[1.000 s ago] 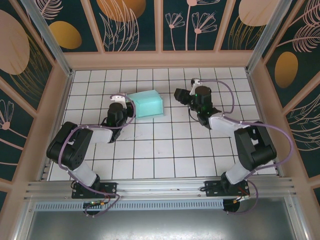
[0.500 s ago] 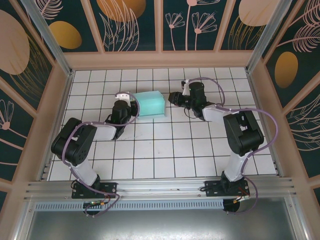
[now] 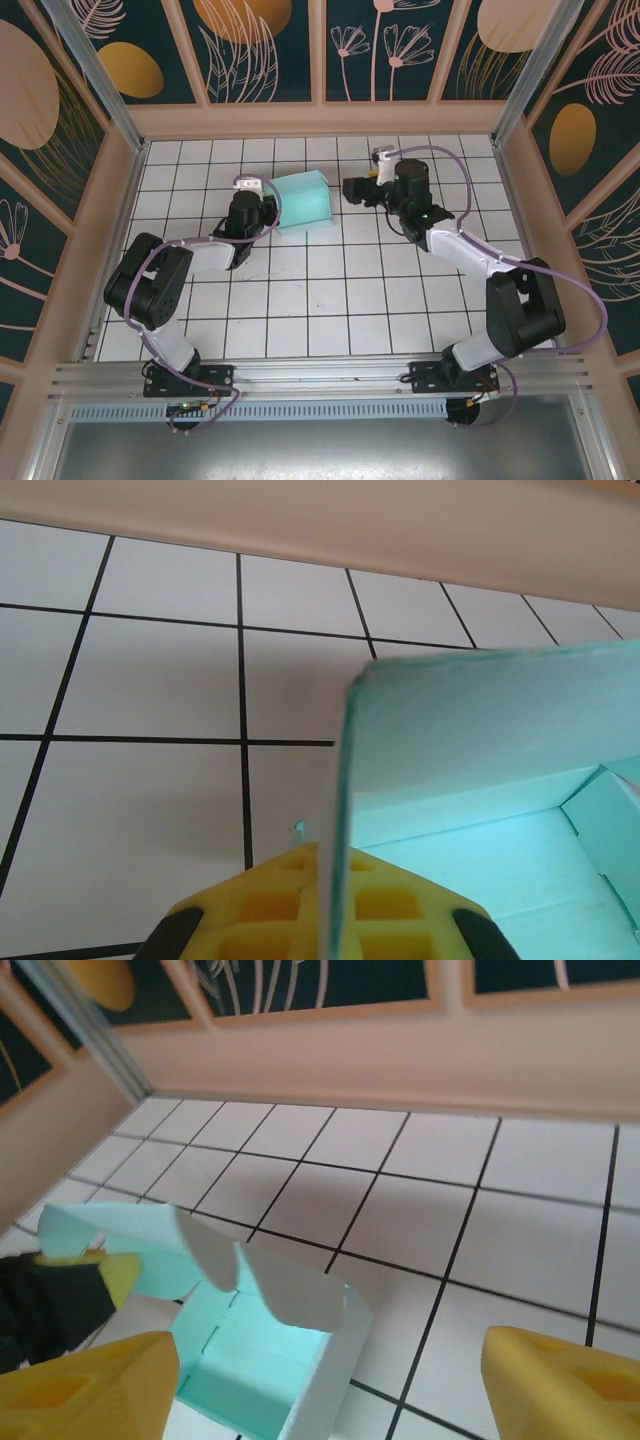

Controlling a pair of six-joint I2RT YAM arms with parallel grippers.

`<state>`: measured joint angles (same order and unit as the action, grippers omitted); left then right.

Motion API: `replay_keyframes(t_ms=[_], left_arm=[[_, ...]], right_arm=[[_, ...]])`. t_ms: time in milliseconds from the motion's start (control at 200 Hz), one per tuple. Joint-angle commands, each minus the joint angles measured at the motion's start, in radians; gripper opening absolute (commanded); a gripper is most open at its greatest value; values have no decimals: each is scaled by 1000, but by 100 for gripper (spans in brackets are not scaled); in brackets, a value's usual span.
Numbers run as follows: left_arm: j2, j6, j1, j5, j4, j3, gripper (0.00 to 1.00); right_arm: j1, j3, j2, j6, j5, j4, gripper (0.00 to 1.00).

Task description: Fold the paper box

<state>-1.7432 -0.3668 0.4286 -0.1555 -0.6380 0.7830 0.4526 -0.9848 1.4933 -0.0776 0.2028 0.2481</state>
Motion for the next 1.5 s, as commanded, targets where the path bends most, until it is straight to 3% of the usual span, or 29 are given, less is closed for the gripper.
replay_keyframes(t_ms=[0, 125, 180, 516, 851, 986, 1186, 1351, 1491], left_arm=[[-21, 22, 6, -10, 34, 24, 0], [-19, 25, 7, -3, 40, 25, 0], [-15, 29, 7, -1, 40, 23, 0], [-11, 34, 7, -3, 46, 19, 0], [-7, 37, 7, -3, 49, 19, 0], [-4, 40, 7, -3, 53, 22, 0], [2, 23, 6, -2, 46, 22, 0], [-4, -22, 10, -26, 38, 52, 0], [-19, -63, 13, -26, 93, 118, 0]], right_arm=[[75, -71, 43, 207, -77, -125, 83], [133, -162, 132, 252, -125, -189, 84], [135, -221, 184, 249, -132, -241, 80], [130, -546, 409, 260, -178, -513, 36], [127, -663, 484, 245, -190, -626, 20], [126, -698, 502, 248, -196, -653, 0], [126, -688, 487, 211, -193, -605, 0], [126, -654, 487, 36, -213, -480, 0], [135, -645, 492, -87, -307, -415, 0]])
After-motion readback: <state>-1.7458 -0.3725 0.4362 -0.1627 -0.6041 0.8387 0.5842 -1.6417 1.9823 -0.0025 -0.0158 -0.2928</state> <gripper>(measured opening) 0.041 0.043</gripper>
